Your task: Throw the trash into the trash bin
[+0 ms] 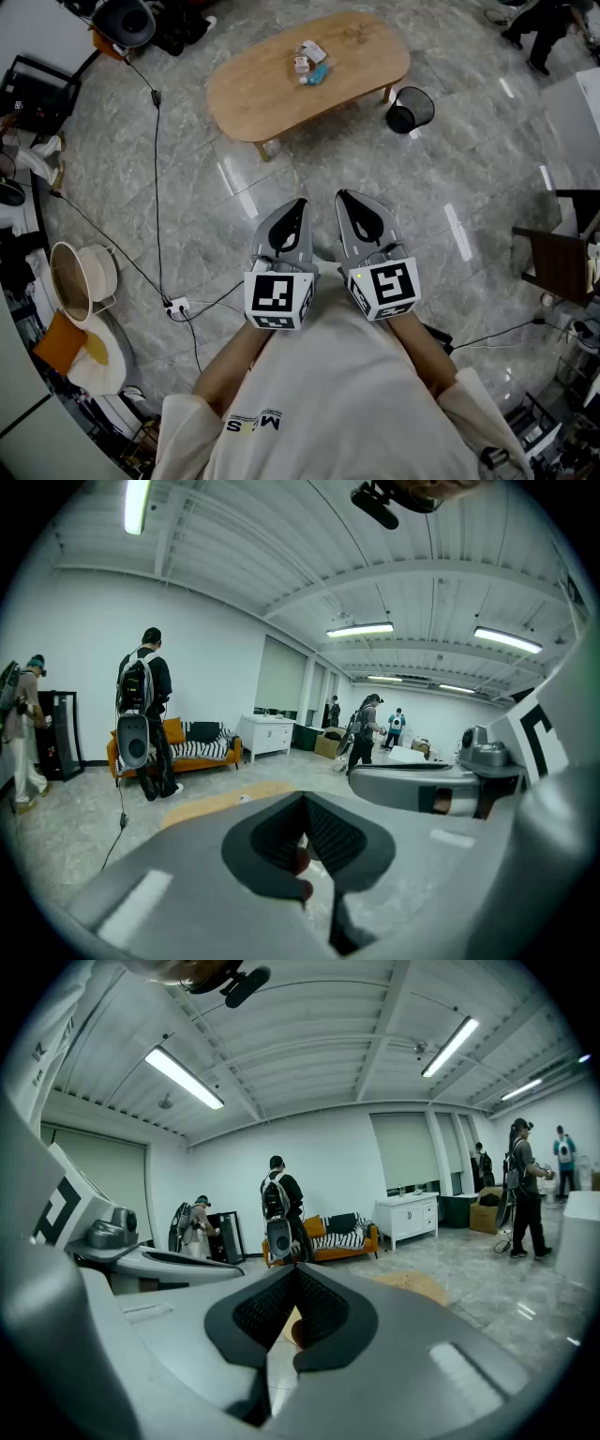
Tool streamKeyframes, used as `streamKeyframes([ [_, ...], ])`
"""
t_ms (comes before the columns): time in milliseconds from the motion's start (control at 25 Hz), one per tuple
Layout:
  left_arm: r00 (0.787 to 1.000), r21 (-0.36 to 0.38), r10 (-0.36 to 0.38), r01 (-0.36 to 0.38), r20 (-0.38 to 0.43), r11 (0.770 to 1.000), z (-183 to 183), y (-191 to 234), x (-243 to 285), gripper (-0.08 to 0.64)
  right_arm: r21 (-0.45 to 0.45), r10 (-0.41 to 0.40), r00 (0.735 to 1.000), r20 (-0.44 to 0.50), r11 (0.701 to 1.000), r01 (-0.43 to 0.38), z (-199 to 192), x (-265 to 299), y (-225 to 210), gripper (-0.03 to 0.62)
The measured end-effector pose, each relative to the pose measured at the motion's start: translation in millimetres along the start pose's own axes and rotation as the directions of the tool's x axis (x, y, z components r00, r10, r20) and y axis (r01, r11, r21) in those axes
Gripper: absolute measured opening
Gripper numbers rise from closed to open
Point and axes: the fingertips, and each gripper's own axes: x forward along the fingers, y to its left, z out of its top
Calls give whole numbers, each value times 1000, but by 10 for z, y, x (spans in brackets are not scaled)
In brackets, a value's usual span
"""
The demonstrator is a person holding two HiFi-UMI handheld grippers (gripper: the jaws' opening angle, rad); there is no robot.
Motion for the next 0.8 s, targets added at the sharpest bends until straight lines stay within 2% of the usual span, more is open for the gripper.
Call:
streamKeyframes([
  [240, 1000, 34, 2, -1, -27, 999, -21, -356, 102, 0, 6, 17, 1000, 1, 1000, -17, 49, -150, -247, 20],
  [360, 999, 47, 4, -2, -37, 999, -43, -506, 147, 0, 53, 17, 1000, 2, 998, -17, -10, -239, -376, 20],
  [520, 998, 44, 21, -19, -59, 999, -136, -710, 184, 0, 122, 59, 998, 22, 991, -62, -85, -423, -516, 20],
  [800, 994, 42, 8, -4, -113, 999, -381, -1145, 181, 0, 188, 47, 999, -10, 981, -44, -350, -776, -771, 21],
])
